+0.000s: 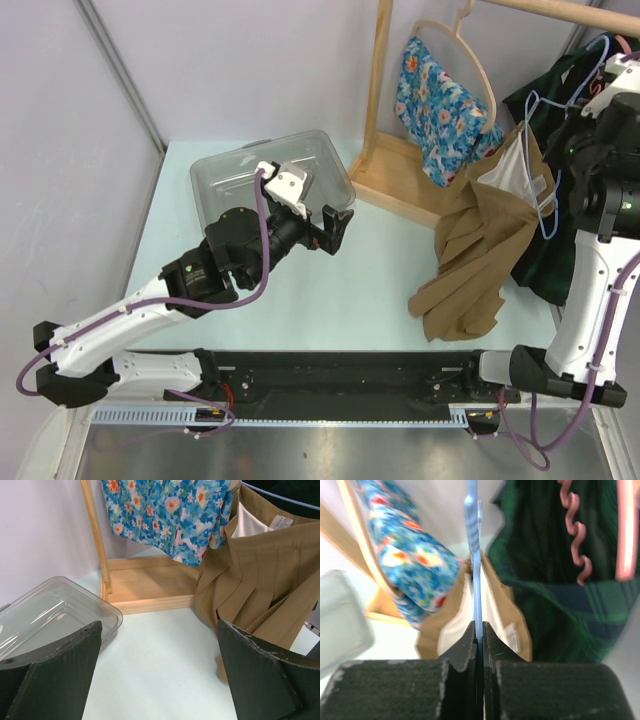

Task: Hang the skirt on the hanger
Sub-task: Hang the hanger with skirt onto the clothesline

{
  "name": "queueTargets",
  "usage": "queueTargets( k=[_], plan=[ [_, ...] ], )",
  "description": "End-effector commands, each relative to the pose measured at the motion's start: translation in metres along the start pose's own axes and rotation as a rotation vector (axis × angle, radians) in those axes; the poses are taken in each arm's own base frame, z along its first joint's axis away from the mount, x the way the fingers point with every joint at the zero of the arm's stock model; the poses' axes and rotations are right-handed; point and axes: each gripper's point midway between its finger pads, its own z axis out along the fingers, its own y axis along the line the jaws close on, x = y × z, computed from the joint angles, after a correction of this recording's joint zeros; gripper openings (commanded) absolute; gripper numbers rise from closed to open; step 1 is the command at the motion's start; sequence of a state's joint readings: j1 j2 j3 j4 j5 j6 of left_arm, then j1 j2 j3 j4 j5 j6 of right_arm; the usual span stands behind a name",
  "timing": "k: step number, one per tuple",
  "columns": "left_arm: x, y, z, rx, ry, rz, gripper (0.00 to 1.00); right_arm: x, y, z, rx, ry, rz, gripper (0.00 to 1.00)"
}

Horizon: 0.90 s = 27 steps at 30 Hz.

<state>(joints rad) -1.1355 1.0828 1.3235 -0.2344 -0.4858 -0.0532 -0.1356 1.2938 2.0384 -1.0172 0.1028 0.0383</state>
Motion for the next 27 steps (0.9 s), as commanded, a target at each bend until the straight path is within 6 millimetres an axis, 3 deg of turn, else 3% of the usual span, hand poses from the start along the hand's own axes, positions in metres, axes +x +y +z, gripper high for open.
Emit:
queueTargets(
  k=[1,4,8,15,19,24,27],
  plan=[
    [-0.010,0.000,0.001,0.003,-0.030,-0.036,1.00,-0.067,0.029,0.001,-0.276,-0.216,0.036,0.00],
    [-0.011,-0.001,0.000,0.008,-0.034,-0.042,1.00,-0.083,0.032,0.017,-0.363,-0.258,0.055,0.00],
    [-0.009,0.000,-0.002,0.007,-0.029,-0.046,0.99,-0.118,0.035,0.019,-0.441,-0.377,0.069,0.00],
    [-0.008,0.003,-0.004,-0.005,-0.028,-0.057,1.00,-0.140,0.028,0.055,-0.443,-0.388,0.081,0.00],
    [-0.006,0.004,-0.003,-0.013,-0.020,-0.055,1.00,-0.139,0.028,0.078,-0.423,-0.383,0.075,0.00],
    [-0.001,0.006,-0.001,-0.036,0.001,-0.061,1.00,-0.116,0.041,0.120,-0.381,-0.316,0.044,0.00],
    [0.002,0.007,0.000,-0.052,0.018,-0.066,1.00,-0.105,0.038,0.145,-0.322,-0.289,0.045,0.00]
  ],
)
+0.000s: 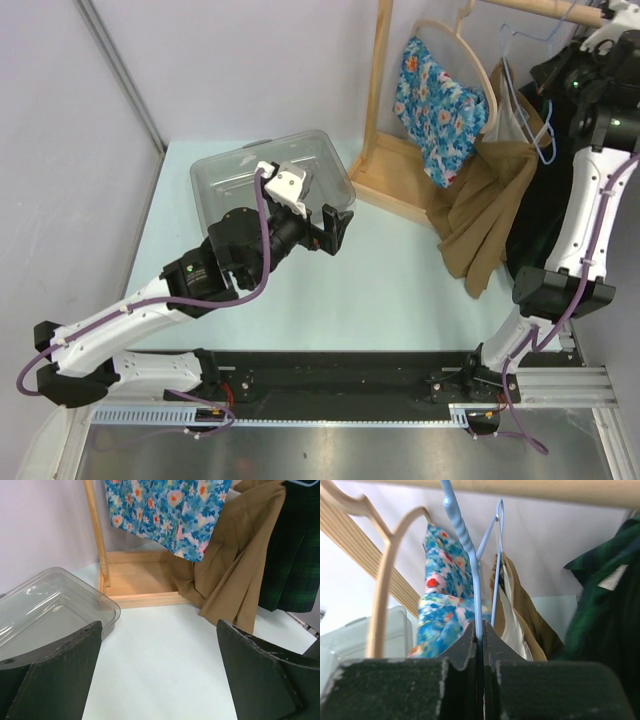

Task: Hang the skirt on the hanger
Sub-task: Hang the hanger with skirt onto the clothesline

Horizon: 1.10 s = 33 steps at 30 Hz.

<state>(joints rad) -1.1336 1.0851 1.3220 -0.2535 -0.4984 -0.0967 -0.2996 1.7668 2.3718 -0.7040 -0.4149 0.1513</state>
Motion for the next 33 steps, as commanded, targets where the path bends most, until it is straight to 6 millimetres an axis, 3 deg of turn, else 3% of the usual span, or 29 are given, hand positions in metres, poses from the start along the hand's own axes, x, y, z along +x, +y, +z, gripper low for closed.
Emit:
queueTargets(
  k=[1,11,14,15,16,17,18,20,21,23,24,25,27,29,30,32,33],
  plan=[
    [-0.004,0.006,0.000,-0.039,0.001,-0.037,1.00,-0.035,-0.001,0.015,0.051,-0.141,-0.095,0.00],
    [0.003,0.010,0.000,-0.070,0.023,-0.057,1.00,0.015,-0.043,0.044,0.170,-0.010,-0.036,0.00],
    [0.005,0.010,0.000,-0.074,0.028,-0.060,1.00,0.014,-0.044,0.034,0.189,-0.017,-0.045,0.00],
    [0.005,0.011,0.001,-0.077,0.027,-0.066,1.00,0.025,-0.049,0.034,0.201,0.006,-0.034,0.00],
    [0.006,0.011,0.001,-0.079,0.029,-0.069,1.00,0.011,-0.046,0.021,0.205,-0.037,-0.044,0.00],
    [0.006,0.011,0.001,-0.081,0.031,-0.072,1.00,0.010,-0.047,0.017,0.209,-0.044,-0.041,0.00],
    [0.007,0.011,0.001,-0.081,0.032,-0.077,1.00,0.019,-0.053,0.016,0.221,-0.028,-0.031,0.04],
    [0.010,0.010,0.001,-0.083,0.042,-0.083,1.00,0.012,-0.055,0.003,0.222,-0.042,-0.033,0.25],
    [0.011,0.010,0.001,-0.082,0.046,-0.085,1.00,0.012,-0.055,0.000,0.220,-0.039,-0.030,0.51],
    [0.014,0.011,0.002,-0.090,0.054,-0.087,1.00,0.011,-0.051,-0.012,0.218,-0.033,-0.044,0.64],
    [0.015,0.011,0.002,-0.092,0.056,-0.090,1.00,0.010,-0.048,-0.017,0.220,-0.034,-0.046,0.85],
    [0.016,0.012,0.001,-0.096,0.061,-0.089,1.00,0.014,-0.048,-0.020,0.221,-0.025,-0.043,0.91],
    [0.017,0.013,0.001,-0.103,0.067,-0.093,1.00,0.002,-0.030,-0.038,0.191,-0.067,-0.057,0.97],
    [0.019,0.014,0.000,-0.110,0.071,-0.097,1.00,0.005,-0.016,-0.046,0.161,-0.069,-0.058,0.98],
    [0.020,0.015,0.000,-0.116,0.072,-0.103,1.00,-0.002,0.003,-0.056,0.130,-0.096,-0.079,0.98],
    [0.022,0.016,-0.002,-0.118,0.072,-0.110,1.00,0.005,0.016,-0.060,0.117,-0.092,-0.094,0.94],
    [0.022,0.016,-0.002,-0.119,0.071,-0.120,1.00,0.001,0.033,-0.068,0.090,-0.113,-0.103,0.85]
  ],
)
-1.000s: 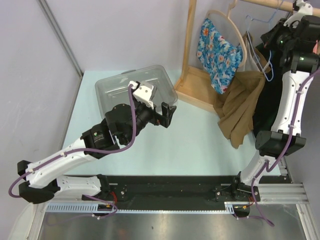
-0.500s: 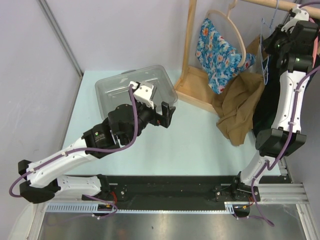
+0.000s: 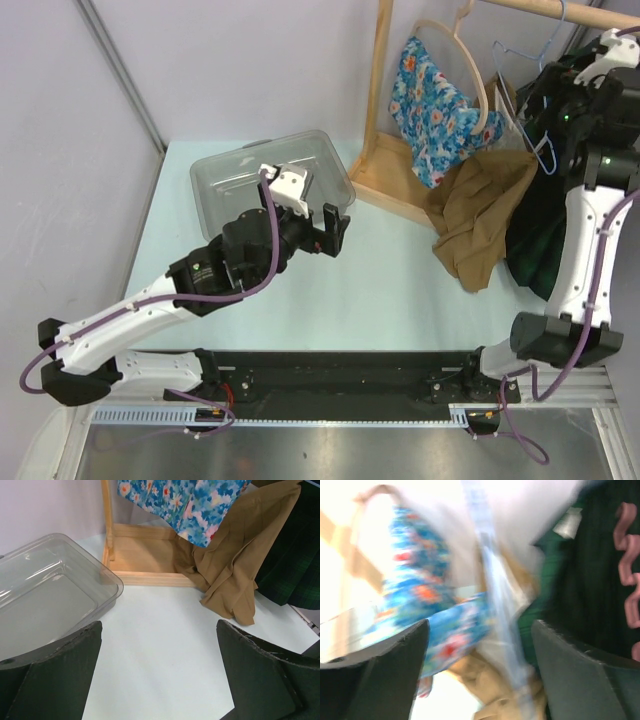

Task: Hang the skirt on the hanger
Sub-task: Hang the hanger with skirt onto the clothesline

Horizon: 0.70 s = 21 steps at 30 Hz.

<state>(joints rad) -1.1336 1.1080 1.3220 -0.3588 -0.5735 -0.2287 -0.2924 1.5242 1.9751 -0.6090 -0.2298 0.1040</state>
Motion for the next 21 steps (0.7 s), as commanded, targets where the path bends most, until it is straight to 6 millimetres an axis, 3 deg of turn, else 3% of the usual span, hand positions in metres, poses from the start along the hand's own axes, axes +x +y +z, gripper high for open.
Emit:
queueTargets(
  k=[1,2,3,6,11,15,17,21],
  plan=[
    [-0.006,0.006,-0.004,-0.024,-0.023,-0.059,1.00,-0.034,0.053,-0.044,-0.094,-0.138,-0.058,0.78],
    [-0.005,0.006,-0.005,-0.023,-0.022,-0.063,1.00,-0.028,0.056,-0.044,-0.094,-0.125,-0.050,0.66],
    [-0.005,0.006,-0.005,-0.021,-0.023,-0.070,1.00,-0.021,0.062,-0.043,-0.101,-0.107,-0.043,0.61],
    [-0.001,0.008,-0.007,-0.020,-0.015,-0.074,1.00,0.000,0.054,-0.024,-0.059,-0.057,-0.011,0.50],
    [-0.001,0.010,-0.012,-0.017,-0.014,-0.081,1.00,0.036,0.031,0.028,-0.026,0.019,0.052,0.32],
    [0.000,0.013,-0.015,-0.019,-0.012,-0.077,1.00,0.042,0.041,0.055,-0.123,0.030,0.070,0.18],
    [-0.002,0.013,-0.017,-0.018,-0.017,-0.076,1.00,0.060,0.047,0.071,-0.157,0.081,0.072,0.11],
    [-0.002,0.017,-0.018,-0.028,-0.019,-0.064,1.00,0.078,0.071,0.075,-0.216,0.110,0.047,0.06]
  ],
)
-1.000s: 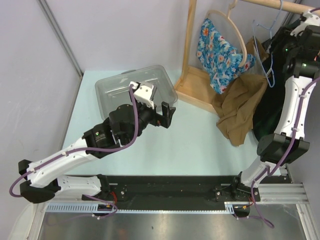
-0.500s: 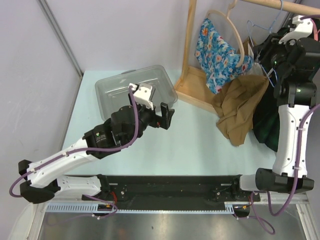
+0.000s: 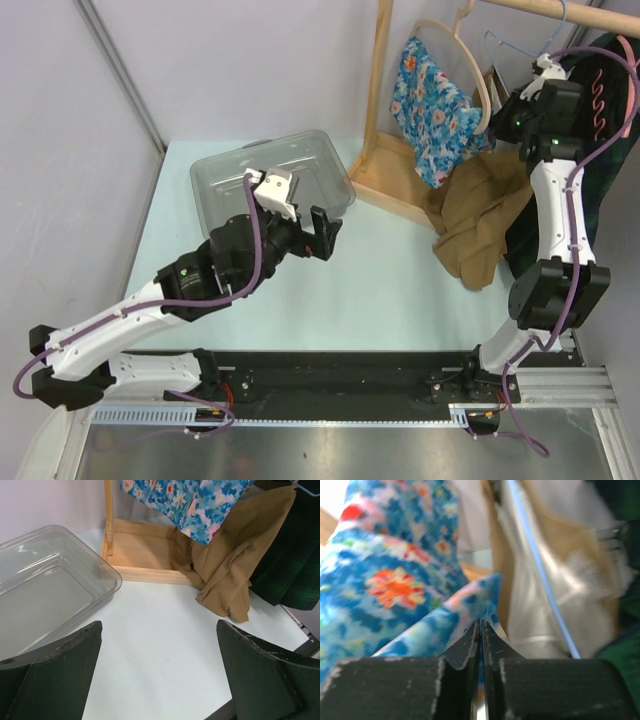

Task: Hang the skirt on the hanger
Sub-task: Hang the hanger with skirt onto the clothesline

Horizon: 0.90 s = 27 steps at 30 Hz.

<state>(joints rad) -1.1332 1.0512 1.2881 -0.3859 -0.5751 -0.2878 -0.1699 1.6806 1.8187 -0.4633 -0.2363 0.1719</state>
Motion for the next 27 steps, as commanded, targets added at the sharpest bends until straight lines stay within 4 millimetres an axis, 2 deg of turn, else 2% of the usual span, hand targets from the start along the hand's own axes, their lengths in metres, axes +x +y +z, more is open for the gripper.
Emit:
queueTargets(
  k=[1,4,5,7,8,10,11,14,15,17,18,20,21,22,23,24,25,26,27],
  plan=[
    [-0.005,0.011,-0.005,-0.034,-0.023,-0.004,0.99,-0.005,0.043,-0.005,-0.130,-0.047,-0.042,0.06],
    [-0.006,0.012,-0.006,-0.038,-0.027,0.005,1.00,0.004,0.057,-0.008,-0.165,-0.045,-0.047,0.06],
    [-0.007,0.013,-0.006,-0.041,-0.027,0.007,1.00,0.015,0.060,-0.007,-0.170,-0.029,-0.049,0.06],
    [-0.006,0.015,-0.008,-0.044,-0.029,0.006,1.00,0.014,0.065,-0.015,-0.175,-0.041,-0.060,0.06],
    [-0.005,0.015,-0.008,-0.045,-0.030,0.006,1.00,0.024,0.066,-0.016,-0.176,-0.024,-0.056,0.05],
    [-0.007,0.017,-0.010,-0.045,-0.036,0.002,1.00,0.024,0.075,-0.025,-0.191,-0.030,-0.067,0.05],
    [-0.005,0.017,-0.010,-0.044,-0.034,0.003,1.00,0.033,0.076,-0.027,-0.189,-0.012,-0.067,0.05],
    [-0.004,0.018,-0.010,-0.049,-0.035,0.003,1.00,0.041,0.086,-0.038,-0.208,0.007,-0.082,0.05],
    [-0.005,0.018,-0.011,-0.046,-0.038,0.001,1.00,0.050,0.094,-0.039,-0.221,0.030,-0.089,0.05],
    [-0.003,0.018,-0.010,-0.046,-0.034,0.003,1.00,0.060,0.096,-0.045,-0.181,0.049,-0.103,0.05],
    [-0.003,0.018,-0.010,-0.046,-0.034,0.000,1.00,0.062,0.096,-0.054,-0.155,0.057,-0.093,0.05],
    [-0.002,0.019,-0.009,-0.055,-0.028,-0.001,1.00,0.058,0.074,-0.064,-0.018,0.034,-0.075,0.05],
    [0.000,0.019,-0.008,-0.060,-0.023,-0.002,0.99,0.065,0.061,-0.072,0.056,0.053,-0.053,0.05],
    [0.002,0.020,-0.008,-0.071,-0.014,0.001,1.00,0.051,0.043,-0.090,0.153,-0.002,-0.007,0.06],
    [0.003,0.021,-0.006,-0.083,-0.006,0.002,1.00,0.051,0.037,-0.099,0.172,-0.006,0.016,0.09],
    [0.006,0.023,-0.006,-0.093,0.006,0.011,1.00,0.061,0.030,-0.107,0.196,0.022,0.031,0.19],
    [0.006,0.022,-0.005,-0.098,0.011,0.017,1.00,0.056,0.027,-0.124,0.206,-0.001,0.047,0.26],
    [0.011,0.022,-0.001,-0.109,0.030,0.030,1.00,0.059,0.025,-0.131,0.212,0.007,0.044,0.37],
    [0.015,0.026,0.000,-0.131,0.047,0.036,1.00,0.069,0.024,-0.139,0.218,0.038,0.037,0.64]
  ],
)
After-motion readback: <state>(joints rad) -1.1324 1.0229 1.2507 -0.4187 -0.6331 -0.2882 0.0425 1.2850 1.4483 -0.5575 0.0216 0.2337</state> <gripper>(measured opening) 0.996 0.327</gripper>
